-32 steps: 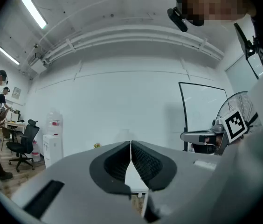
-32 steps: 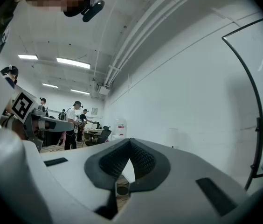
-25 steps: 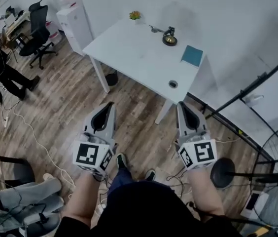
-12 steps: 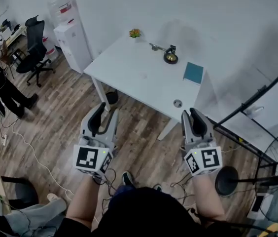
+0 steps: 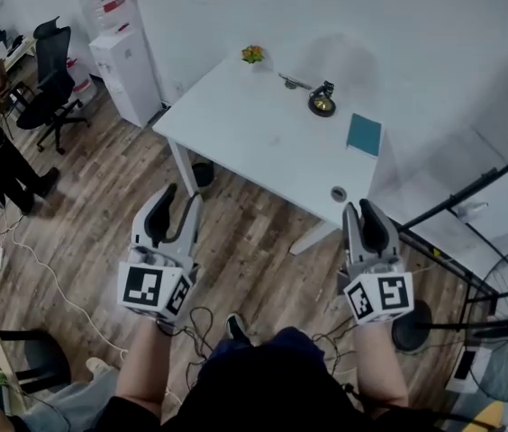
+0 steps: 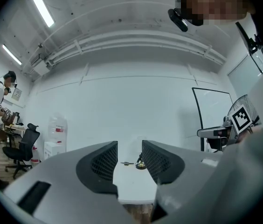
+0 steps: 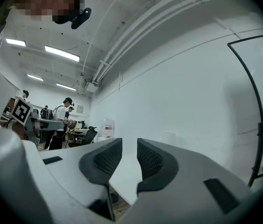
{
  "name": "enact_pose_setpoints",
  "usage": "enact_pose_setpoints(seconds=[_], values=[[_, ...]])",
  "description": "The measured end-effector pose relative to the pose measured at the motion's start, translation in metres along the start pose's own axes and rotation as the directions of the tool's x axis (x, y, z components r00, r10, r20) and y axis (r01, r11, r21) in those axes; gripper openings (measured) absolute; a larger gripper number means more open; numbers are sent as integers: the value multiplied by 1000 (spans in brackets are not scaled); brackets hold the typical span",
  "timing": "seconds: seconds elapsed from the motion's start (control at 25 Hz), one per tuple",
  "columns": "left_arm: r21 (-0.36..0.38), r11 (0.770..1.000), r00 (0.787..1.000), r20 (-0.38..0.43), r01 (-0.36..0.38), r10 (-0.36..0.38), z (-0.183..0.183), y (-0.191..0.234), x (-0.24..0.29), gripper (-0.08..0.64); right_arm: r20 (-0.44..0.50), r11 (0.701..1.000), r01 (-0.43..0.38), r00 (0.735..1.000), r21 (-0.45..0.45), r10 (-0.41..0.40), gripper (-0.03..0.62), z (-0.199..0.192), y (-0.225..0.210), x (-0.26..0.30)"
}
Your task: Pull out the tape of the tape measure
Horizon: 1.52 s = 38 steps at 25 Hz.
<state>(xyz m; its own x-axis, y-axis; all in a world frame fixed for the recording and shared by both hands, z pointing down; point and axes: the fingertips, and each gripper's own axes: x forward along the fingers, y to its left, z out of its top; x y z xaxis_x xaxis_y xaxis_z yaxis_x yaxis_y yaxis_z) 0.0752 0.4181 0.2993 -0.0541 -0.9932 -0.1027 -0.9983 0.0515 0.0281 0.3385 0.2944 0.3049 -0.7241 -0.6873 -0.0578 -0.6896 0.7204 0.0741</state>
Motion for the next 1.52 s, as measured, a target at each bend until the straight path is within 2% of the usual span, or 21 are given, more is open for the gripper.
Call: enact_pose_setpoints(seconds=[0.28, 0.4, 0.56, 0.76, 1.12, 1.36, 1.52], values=[[-24, 999, 998, -49, -36, 35, -27, 25, 29, 153, -50, 999, -26, 998, 22, 27, 104, -27, -9, 49], [-1, 998, 995, -73, -66, 66, -36, 38, 42, 153, -46, 997, -39, 998, 65, 42, 104, -42, -19, 78], [48, 991, 989, -77, -125, 129, -27, 56, 63, 153, -27, 990, -92, 995, 109, 96, 103, -53, -29, 125], [104, 984, 985, -79, -146, 155, -16, 51, 109, 152, 6, 981, -147, 989, 128, 148, 101, -51, -56, 181], [110, 977, 973, -123, -184, 197, -28, 50, 157, 152, -13, 961, -204, 978, 185, 210, 98, -77, -89, 238], [123, 980, 976, -137, -156, 172, -35, 47, 181, 152, -24, 956, -205, 976, 210, 215, 95, -90, -97, 256], [95, 986, 979, -139, -133, 146, -48, 58, 195, 152, -40, 963, -181, 981, 200, 192, 94, -96, -99, 263]])
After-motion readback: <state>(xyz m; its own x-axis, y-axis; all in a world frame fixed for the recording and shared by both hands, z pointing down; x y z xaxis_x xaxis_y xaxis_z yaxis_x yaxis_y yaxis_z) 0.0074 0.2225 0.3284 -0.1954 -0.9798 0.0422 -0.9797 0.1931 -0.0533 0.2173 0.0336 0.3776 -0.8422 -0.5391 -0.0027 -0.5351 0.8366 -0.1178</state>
